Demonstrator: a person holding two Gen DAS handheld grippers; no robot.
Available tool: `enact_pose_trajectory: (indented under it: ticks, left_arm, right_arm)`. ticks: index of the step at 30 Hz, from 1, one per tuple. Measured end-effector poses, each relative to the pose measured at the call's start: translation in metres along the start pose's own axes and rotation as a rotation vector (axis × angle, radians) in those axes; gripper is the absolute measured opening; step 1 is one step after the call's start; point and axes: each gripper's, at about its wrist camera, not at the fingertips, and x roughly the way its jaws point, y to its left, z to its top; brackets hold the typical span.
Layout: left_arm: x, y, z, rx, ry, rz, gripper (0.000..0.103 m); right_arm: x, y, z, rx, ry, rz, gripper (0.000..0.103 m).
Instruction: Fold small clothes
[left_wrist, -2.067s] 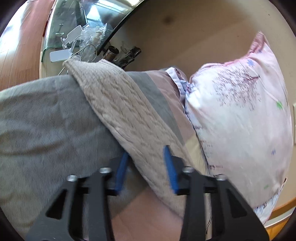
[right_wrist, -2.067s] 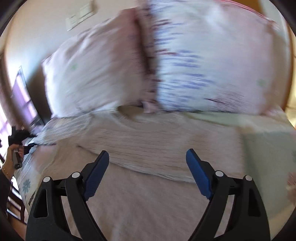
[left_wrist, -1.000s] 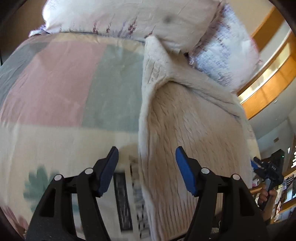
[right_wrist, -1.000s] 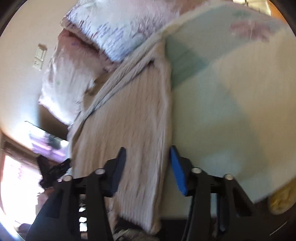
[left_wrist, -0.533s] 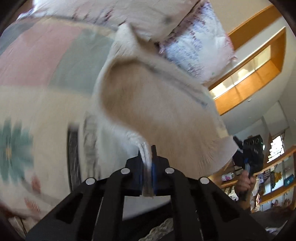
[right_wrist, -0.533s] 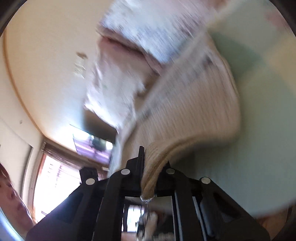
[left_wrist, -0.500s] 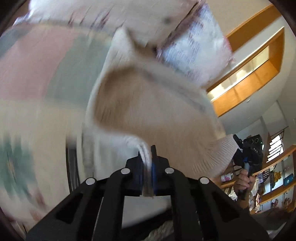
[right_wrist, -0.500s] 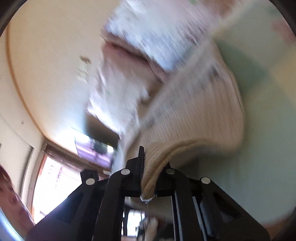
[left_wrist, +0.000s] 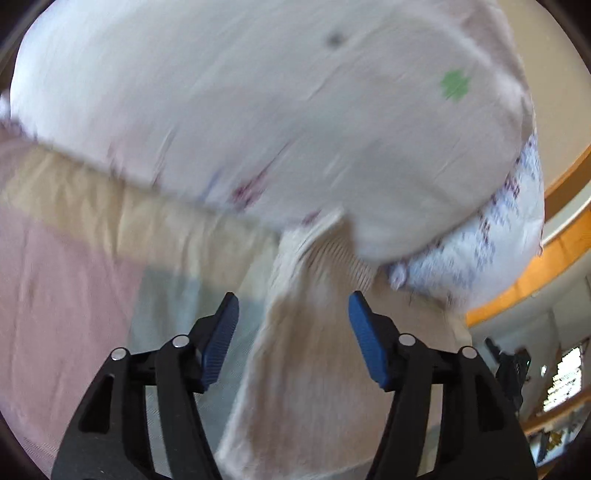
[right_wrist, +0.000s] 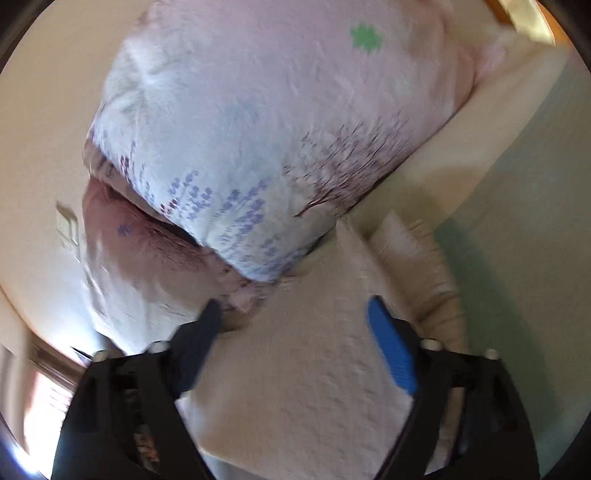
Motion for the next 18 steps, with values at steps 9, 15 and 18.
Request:
enact_pose_trajectory:
  ticks: [9, 15, 18]
  left_arm:
    - [0.042, 0.007, -0.017, -0.109, 0.097, -0.161, 0.052]
    - [0.05, -0.025, -0.015, -0.195, 0.083, -0.24, 0.019]
    - [0.039, -0.085, -0.011, -0.137, 0.069, -0.312, 0.018]
  right_arm:
    - [-0.015, -0.013, -0.01, -0.025, 0.047, 0.017, 0.088]
    - [-0.039, -0.018, -0.013, -0.025, 0.047, 0.03, 0.088]
    - [-0.067, -0.019, -0.007, -0.06, -0.015, -0.004, 0.088]
